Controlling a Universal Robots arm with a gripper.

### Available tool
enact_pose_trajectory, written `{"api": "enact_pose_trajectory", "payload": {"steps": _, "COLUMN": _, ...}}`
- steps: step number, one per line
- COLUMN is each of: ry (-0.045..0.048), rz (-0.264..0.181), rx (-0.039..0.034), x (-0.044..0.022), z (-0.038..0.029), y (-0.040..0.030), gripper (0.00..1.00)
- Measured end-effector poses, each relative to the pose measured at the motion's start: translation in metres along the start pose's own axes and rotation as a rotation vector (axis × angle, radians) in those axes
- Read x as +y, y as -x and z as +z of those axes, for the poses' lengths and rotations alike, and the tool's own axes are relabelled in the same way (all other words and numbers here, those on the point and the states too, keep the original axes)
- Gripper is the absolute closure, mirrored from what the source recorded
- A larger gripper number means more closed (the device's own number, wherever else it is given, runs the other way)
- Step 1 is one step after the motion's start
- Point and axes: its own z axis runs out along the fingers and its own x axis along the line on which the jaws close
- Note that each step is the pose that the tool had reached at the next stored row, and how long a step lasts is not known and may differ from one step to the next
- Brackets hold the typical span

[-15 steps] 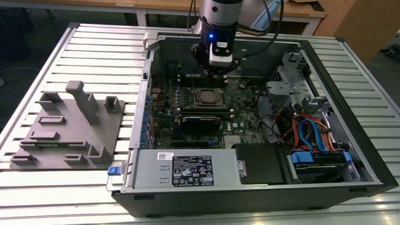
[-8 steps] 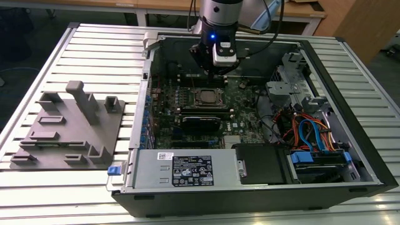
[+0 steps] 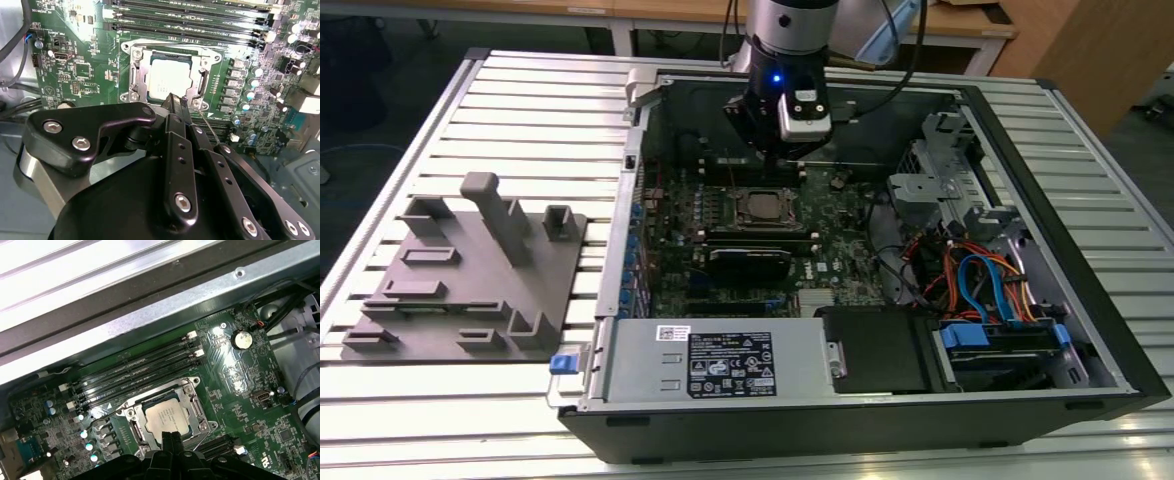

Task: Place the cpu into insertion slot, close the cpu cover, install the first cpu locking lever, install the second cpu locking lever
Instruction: 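Install the first cpu locking lever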

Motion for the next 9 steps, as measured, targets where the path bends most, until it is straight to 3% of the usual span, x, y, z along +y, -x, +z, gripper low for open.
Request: {"api": "enact_pose_trajectory", "payload": {"steps": 9, "ry": 0.0001, "rz": -0.003, "rx": 0.0000, "x": 0.0000, "z": 0.0000, "y": 0.0000, "gripper": 0.90}}
